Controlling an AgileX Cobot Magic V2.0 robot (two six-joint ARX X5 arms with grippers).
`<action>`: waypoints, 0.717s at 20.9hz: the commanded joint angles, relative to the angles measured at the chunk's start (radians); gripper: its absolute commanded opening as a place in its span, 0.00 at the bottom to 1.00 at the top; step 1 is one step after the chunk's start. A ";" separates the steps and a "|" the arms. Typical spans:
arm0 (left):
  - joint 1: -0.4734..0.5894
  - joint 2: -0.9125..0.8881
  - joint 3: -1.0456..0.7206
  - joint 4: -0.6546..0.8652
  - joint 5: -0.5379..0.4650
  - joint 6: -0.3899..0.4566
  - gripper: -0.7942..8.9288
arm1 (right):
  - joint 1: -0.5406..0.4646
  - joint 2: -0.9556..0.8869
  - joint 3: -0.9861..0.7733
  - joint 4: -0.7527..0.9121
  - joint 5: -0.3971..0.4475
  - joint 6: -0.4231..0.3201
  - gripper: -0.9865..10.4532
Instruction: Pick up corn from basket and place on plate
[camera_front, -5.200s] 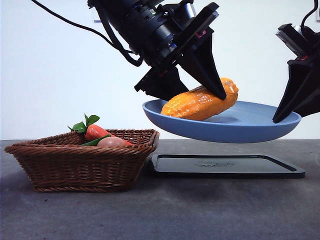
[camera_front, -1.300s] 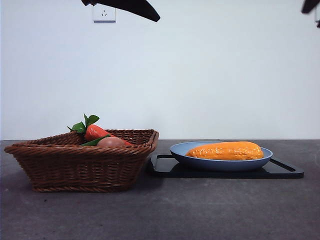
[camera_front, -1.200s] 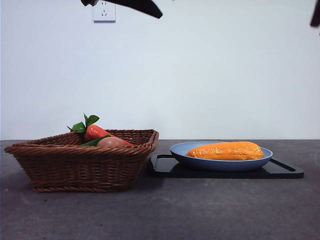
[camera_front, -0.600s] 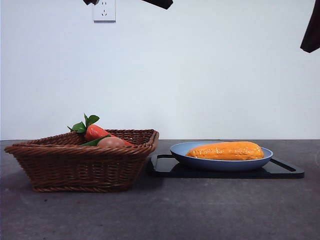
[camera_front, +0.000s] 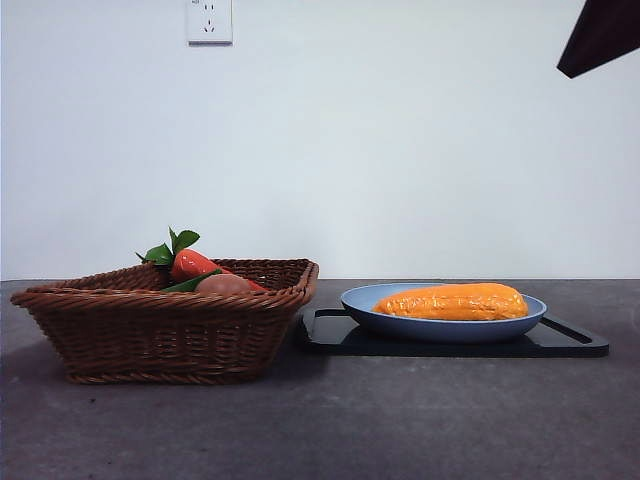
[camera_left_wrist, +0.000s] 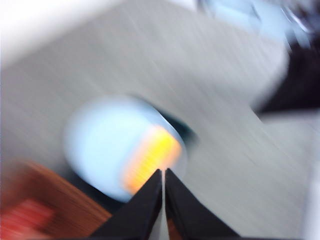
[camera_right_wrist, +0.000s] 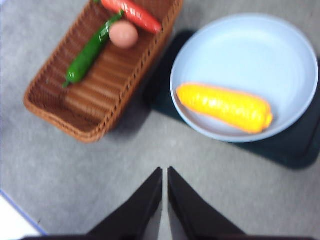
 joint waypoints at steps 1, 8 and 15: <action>0.097 -0.101 -0.063 0.086 0.002 0.057 0.09 | 0.004 0.007 0.010 0.037 -0.002 0.006 0.09; 0.449 -0.492 -0.490 0.406 0.002 0.020 0.09 | 0.004 0.007 0.010 0.126 -0.002 0.006 0.09; 0.580 -0.769 -0.765 0.423 -0.034 0.020 0.09 | 0.004 0.007 0.010 0.172 -0.002 0.006 0.09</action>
